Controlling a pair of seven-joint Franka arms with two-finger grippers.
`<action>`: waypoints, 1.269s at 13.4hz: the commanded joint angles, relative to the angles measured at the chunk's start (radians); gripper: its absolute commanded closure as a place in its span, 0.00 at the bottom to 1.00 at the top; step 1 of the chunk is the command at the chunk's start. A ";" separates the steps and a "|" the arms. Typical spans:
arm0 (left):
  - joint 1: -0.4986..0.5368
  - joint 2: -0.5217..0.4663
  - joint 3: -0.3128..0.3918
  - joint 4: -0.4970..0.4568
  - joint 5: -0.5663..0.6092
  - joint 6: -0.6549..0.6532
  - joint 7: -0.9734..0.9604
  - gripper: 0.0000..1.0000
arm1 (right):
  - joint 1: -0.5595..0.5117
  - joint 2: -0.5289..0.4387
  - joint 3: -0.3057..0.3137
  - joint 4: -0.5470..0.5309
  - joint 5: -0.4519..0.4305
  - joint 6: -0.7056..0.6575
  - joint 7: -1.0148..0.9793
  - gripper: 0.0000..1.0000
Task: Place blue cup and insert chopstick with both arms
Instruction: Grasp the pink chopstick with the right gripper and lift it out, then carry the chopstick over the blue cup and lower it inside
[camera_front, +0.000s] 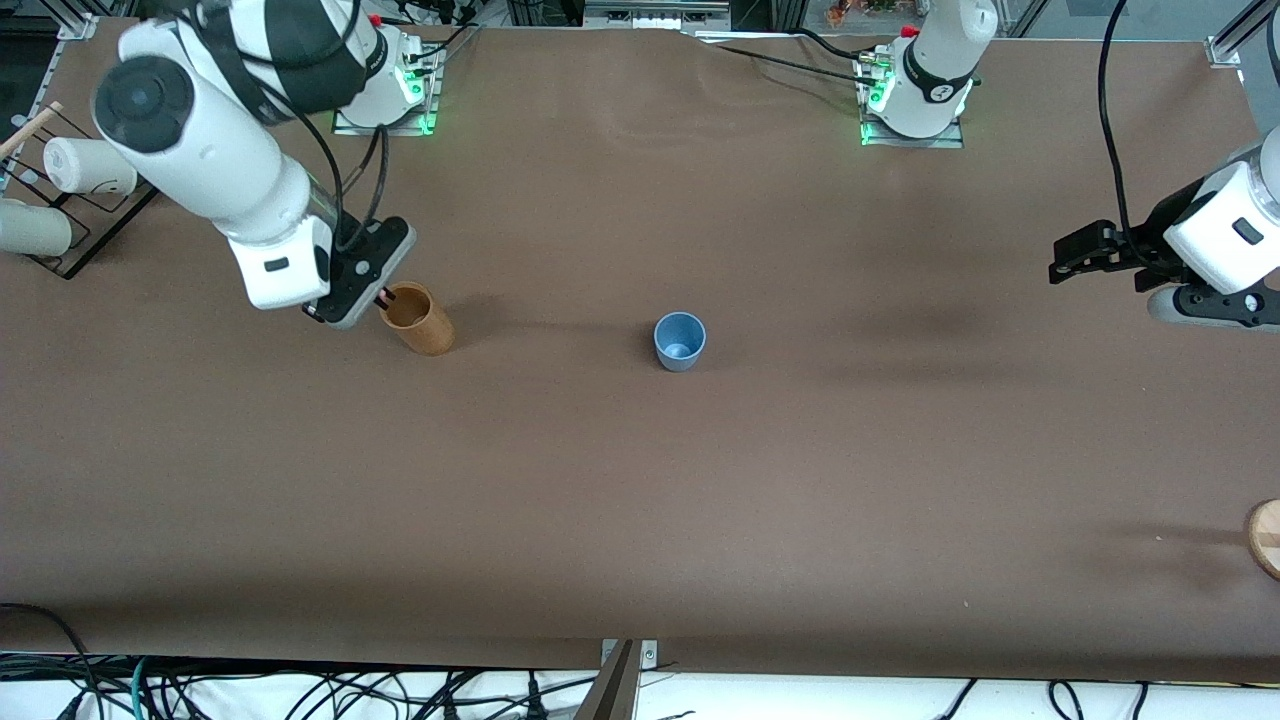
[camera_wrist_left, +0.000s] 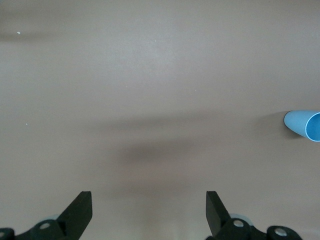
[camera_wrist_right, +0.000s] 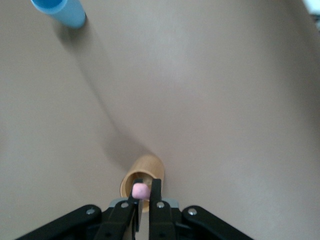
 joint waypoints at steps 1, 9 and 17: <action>-0.003 -0.004 0.001 0.004 0.002 -0.001 0.019 0.00 | 0.024 0.037 0.022 0.100 0.080 -0.019 0.095 1.00; -0.007 -0.004 -0.002 0.003 0.002 -0.001 0.020 0.00 | 0.273 0.284 0.020 0.263 0.159 0.329 0.696 1.00; -0.009 -0.004 -0.002 0.003 0.002 -0.013 0.020 0.00 | 0.420 0.377 0.016 0.229 -0.106 0.472 0.934 1.00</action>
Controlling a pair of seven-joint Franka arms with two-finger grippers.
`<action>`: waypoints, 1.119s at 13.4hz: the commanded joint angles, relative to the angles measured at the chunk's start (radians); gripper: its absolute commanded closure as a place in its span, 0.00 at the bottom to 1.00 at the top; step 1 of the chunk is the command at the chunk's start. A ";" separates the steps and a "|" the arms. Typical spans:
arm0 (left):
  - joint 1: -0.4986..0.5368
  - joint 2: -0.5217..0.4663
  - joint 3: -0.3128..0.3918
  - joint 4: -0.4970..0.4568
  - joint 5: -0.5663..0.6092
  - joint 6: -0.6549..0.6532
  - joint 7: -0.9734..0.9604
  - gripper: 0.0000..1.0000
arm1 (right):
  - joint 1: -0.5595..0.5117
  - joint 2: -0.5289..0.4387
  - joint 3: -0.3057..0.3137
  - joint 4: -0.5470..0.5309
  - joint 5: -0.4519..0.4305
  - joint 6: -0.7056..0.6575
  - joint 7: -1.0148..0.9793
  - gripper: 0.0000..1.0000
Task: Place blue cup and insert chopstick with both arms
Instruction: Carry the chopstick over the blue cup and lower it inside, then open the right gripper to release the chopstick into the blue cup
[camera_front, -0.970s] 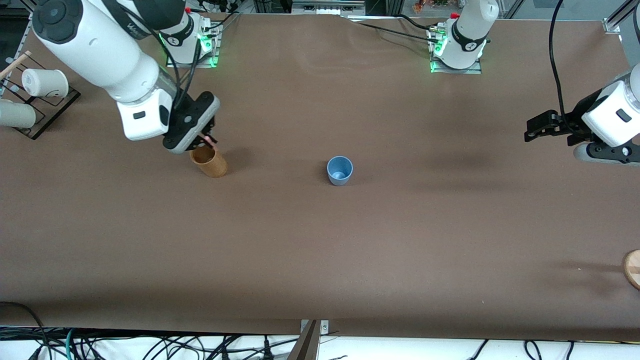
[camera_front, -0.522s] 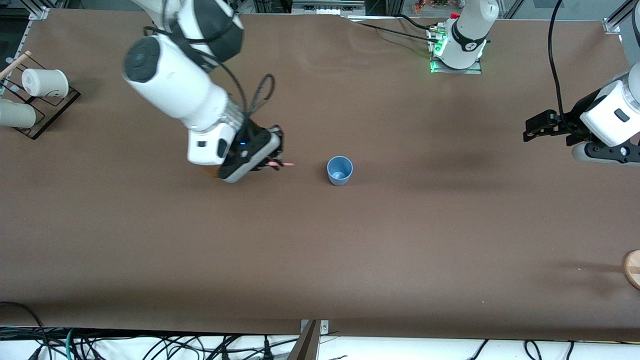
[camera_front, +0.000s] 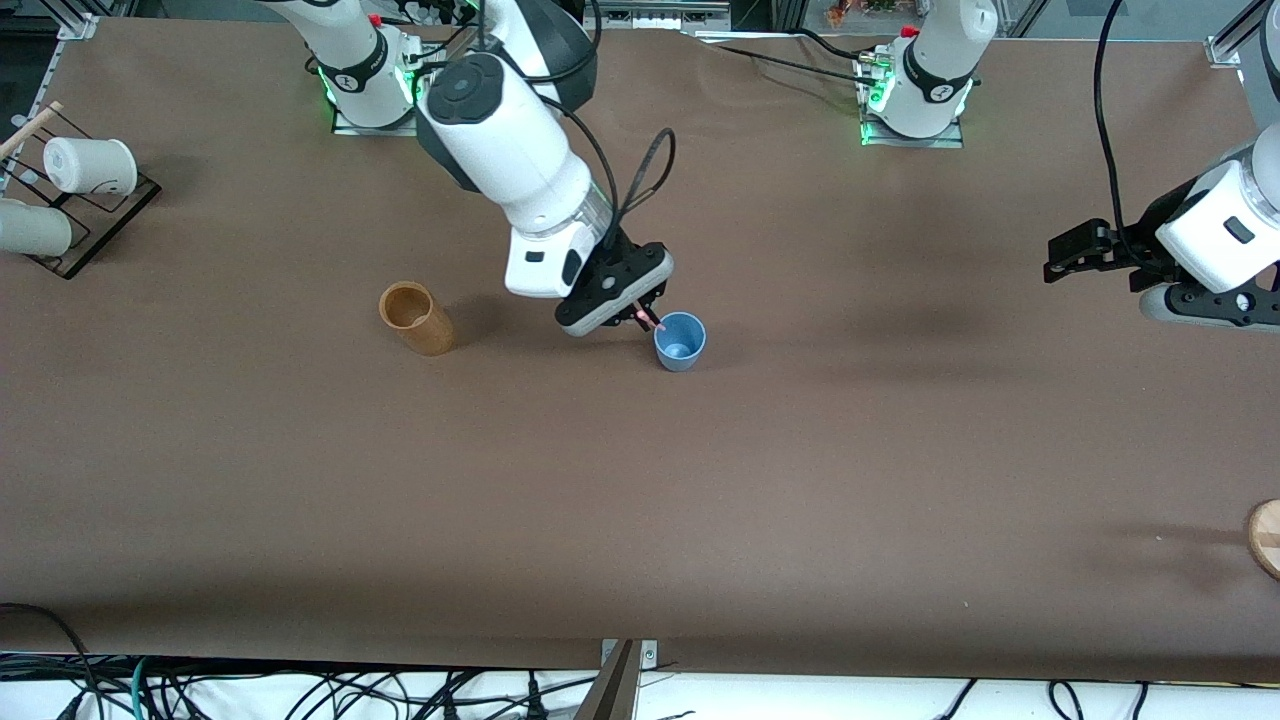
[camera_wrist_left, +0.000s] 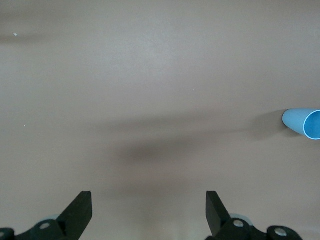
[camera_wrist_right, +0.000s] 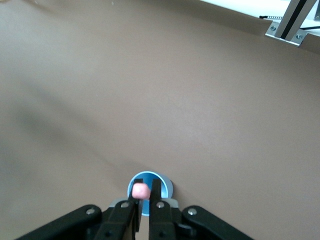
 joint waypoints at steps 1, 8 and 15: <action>-0.005 -0.004 0.003 0.003 0.002 -0.014 0.018 0.00 | 0.036 0.022 -0.007 0.005 -0.045 0.015 0.045 1.00; -0.005 -0.004 0.003 0.003 0.002 -0.014 0.018 0.00 | 0.060 0.085 -0.010 0.000 -0.128 0.079 0.056 0.96; -0.003 -0.002 0.003 0.003 0.002 -0.014 0.018 0.00 | 0.056 -0.002 -0.023 0.010 -0.127 -0.078 0.113 0.01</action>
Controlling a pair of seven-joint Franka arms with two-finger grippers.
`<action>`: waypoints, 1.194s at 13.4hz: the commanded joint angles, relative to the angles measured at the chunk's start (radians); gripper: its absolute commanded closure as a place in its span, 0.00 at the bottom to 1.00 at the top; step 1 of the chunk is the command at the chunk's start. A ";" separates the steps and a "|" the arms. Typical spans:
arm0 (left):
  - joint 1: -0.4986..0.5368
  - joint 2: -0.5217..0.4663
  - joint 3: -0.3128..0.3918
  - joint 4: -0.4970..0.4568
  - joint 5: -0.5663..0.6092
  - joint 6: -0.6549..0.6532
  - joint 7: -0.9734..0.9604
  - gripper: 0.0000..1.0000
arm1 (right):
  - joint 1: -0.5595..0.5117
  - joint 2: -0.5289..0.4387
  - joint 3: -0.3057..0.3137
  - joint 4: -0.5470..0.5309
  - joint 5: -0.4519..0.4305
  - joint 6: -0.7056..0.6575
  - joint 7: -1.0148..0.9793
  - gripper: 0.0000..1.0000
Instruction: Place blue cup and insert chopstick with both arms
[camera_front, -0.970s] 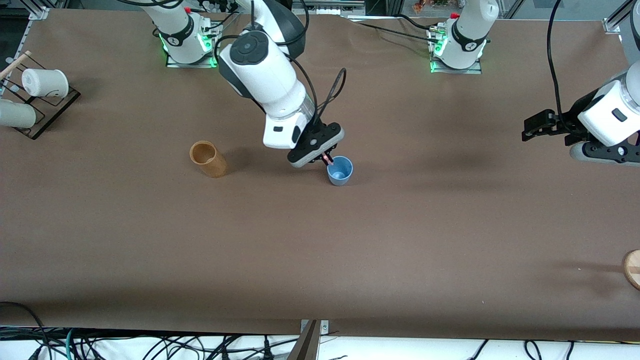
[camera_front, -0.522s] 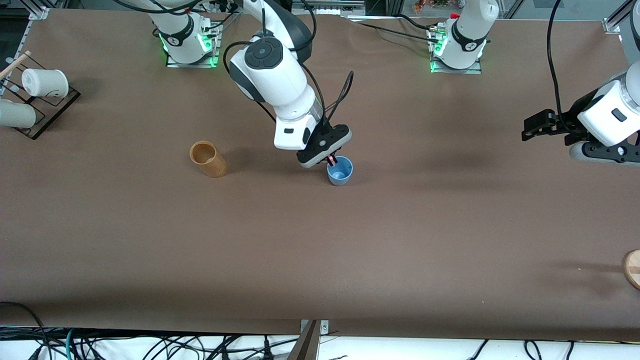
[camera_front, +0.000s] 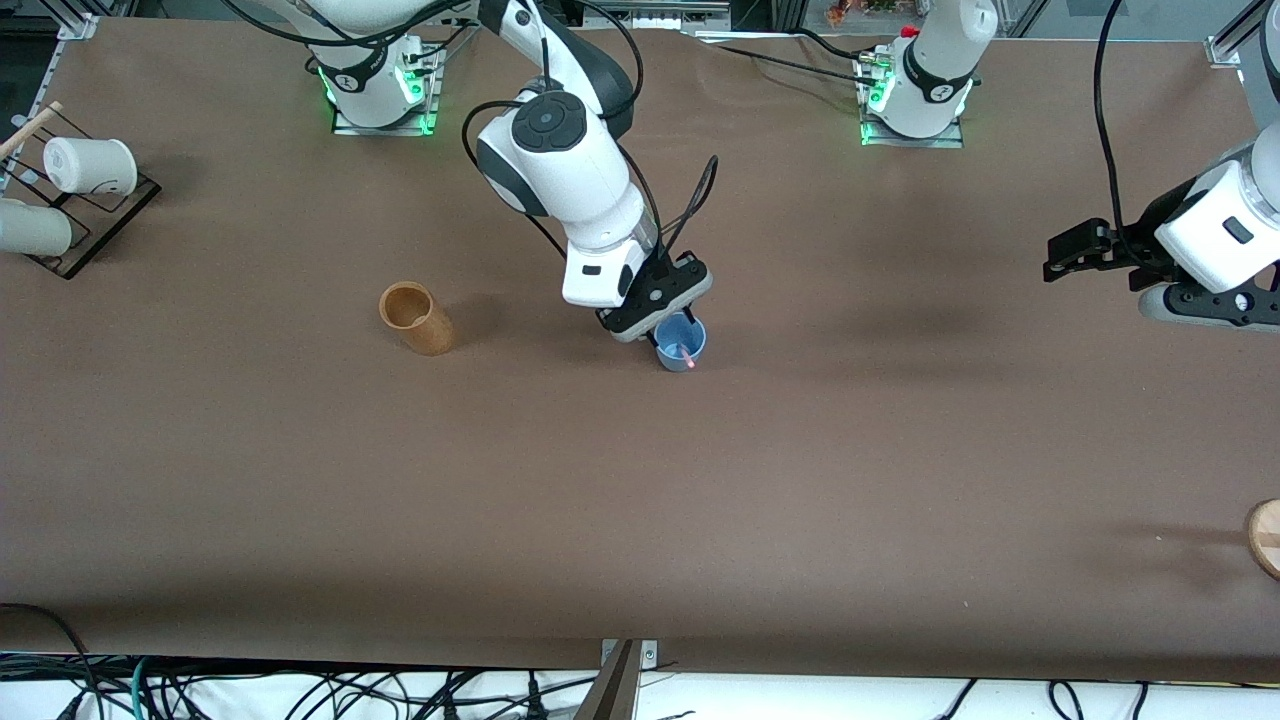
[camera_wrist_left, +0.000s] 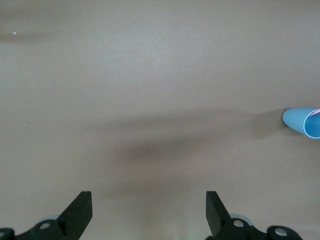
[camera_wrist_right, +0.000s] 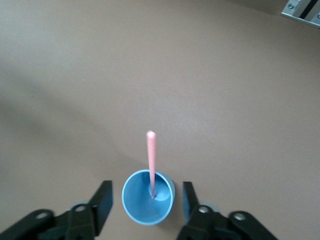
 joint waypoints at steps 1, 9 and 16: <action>-0.003 -0.002 0.005 0.003 0.002 -0.010 0.018 0.00 | 0.001 -0.122 -0.040 0.000 -0.009 -0.177 0.020 0.01; -0.005 -0.002 0.005 0.003 0.002 -0.010 0.018 0.00 | 0.000 -0.361 -0.337 0.004 0.014 -0.878 0.015 0.00; -0.005 -0.002 0.003 0.003 0.002 -0.010 0.019 0.00 | -0.420 -0.541 -0.335 -0.109 0.145 -0.811 -0.064 0.00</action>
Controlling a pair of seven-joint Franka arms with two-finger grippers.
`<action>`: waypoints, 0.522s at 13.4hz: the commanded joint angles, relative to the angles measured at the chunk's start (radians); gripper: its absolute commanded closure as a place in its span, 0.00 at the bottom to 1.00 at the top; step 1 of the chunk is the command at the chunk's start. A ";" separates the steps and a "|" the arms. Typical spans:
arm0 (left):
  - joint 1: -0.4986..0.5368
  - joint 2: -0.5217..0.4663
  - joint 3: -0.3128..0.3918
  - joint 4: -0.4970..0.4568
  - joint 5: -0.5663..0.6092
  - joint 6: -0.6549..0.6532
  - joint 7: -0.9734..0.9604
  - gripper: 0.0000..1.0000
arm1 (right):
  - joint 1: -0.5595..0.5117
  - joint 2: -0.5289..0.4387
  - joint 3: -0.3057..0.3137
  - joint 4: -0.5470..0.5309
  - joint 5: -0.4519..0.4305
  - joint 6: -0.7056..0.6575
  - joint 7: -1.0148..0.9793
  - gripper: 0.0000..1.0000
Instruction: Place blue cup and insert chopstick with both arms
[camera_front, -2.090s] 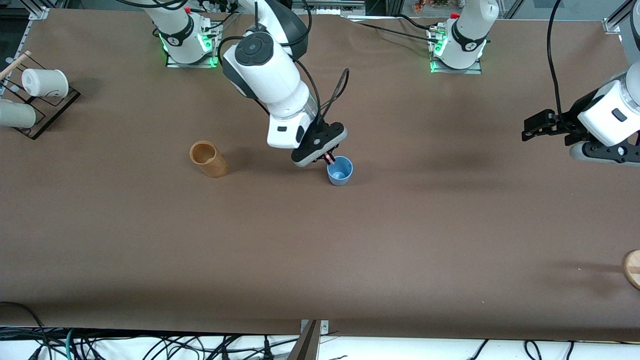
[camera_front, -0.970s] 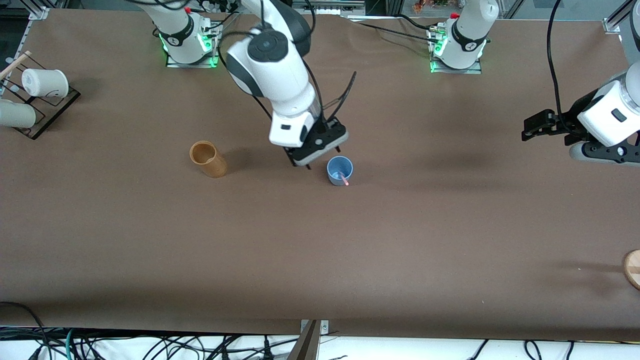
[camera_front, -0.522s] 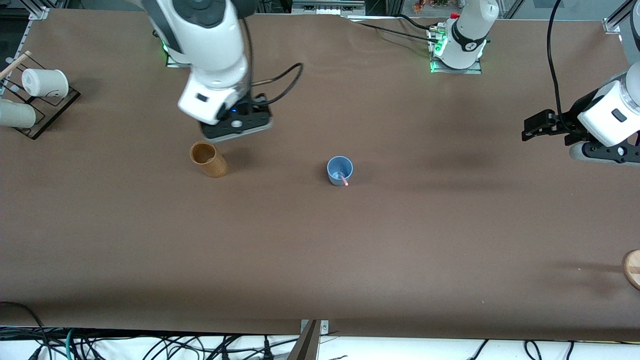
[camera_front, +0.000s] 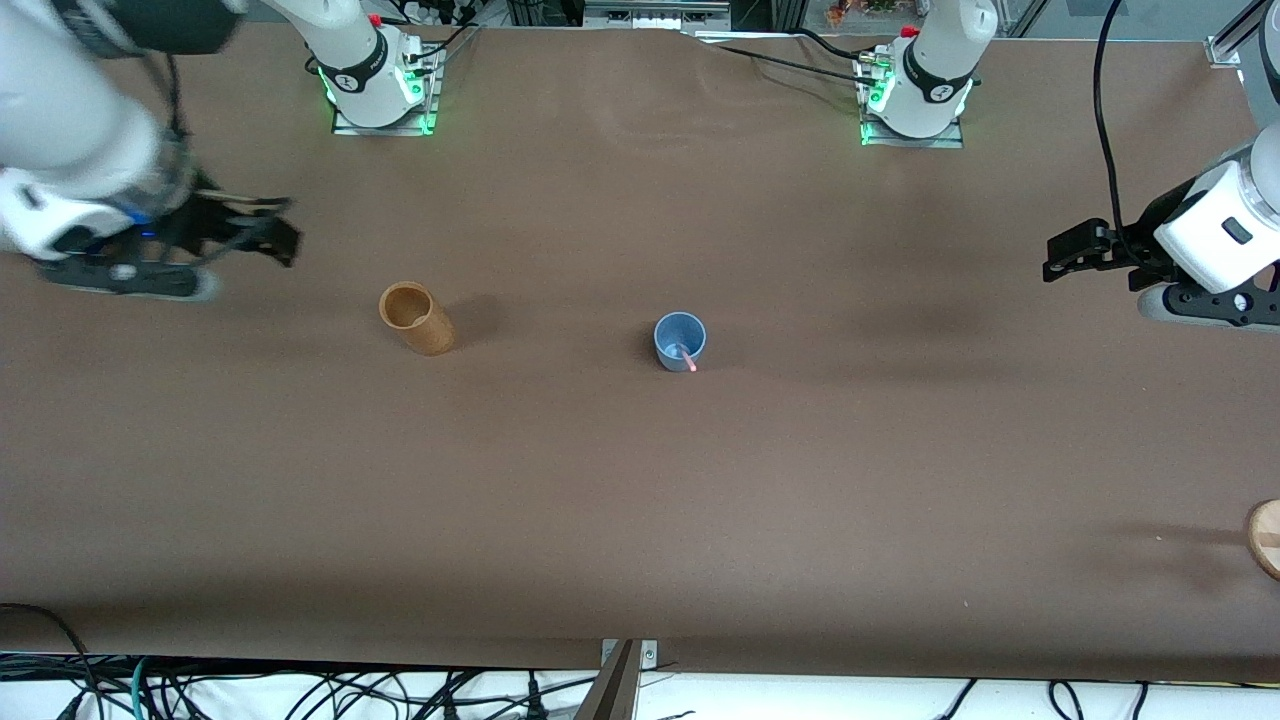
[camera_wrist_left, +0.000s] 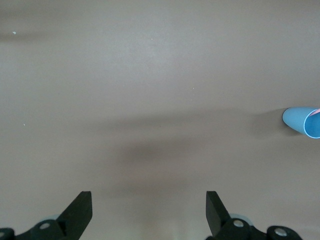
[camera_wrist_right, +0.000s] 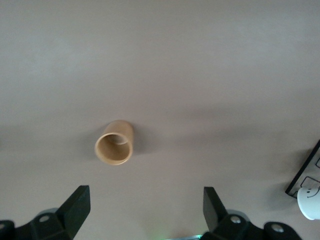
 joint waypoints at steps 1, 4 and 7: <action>-0.004 -0.004 0.003 0.003 0.002 -0.009 0.019 0.00 | -0.144 -0.119 0.042 -0.115 0.088 0.070 -0.080 0.00; -0.004 -0.003 0.004 0.003 0.002 -0.009 0.018 0.00 | -0.188 -0.204 0.042 -0.242 0.083 0.143 -0.250 0.00; -0.004 -0.003 0.003 0.003 0.002 -0.009 0.019 0.00 | -0.204 -0.204 0.036 -0.268 0.093 0.182 -0.244 0.00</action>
